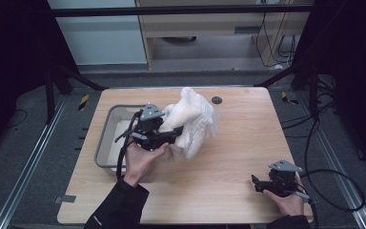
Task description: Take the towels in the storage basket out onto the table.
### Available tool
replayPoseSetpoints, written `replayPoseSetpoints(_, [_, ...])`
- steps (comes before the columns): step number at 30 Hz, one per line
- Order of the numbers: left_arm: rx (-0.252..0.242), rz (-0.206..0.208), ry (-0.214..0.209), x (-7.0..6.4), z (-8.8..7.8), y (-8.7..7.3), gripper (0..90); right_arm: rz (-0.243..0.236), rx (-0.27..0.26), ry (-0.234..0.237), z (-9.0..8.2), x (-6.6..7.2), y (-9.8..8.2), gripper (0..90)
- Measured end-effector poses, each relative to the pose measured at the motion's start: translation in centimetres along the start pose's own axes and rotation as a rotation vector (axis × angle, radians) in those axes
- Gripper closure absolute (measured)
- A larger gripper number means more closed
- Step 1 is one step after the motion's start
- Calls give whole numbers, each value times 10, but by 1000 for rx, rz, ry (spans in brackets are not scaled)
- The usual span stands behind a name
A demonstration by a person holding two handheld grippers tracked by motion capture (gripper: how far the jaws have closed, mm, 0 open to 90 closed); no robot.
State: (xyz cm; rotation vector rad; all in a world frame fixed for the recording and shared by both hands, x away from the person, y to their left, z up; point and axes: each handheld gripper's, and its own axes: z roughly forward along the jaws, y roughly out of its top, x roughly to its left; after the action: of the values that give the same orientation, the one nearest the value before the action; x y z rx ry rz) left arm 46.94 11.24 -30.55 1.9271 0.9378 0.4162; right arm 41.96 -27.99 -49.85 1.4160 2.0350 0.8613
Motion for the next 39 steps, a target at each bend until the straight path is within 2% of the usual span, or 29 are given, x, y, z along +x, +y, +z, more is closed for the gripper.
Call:
replayPoseSetpoints(7, [15,9,-17,-8,12,-1,559,7,-2,2,-1,0,0,60])
replayPoseSetpoints(16, [40,9,-44,-18,35,-10,559,-3,-5,0,0,0,0,59])
replayPoseSetpoints(39, [102,11,-81,-32,78,-33,558,3,-11,-6,-1,0,0,57])
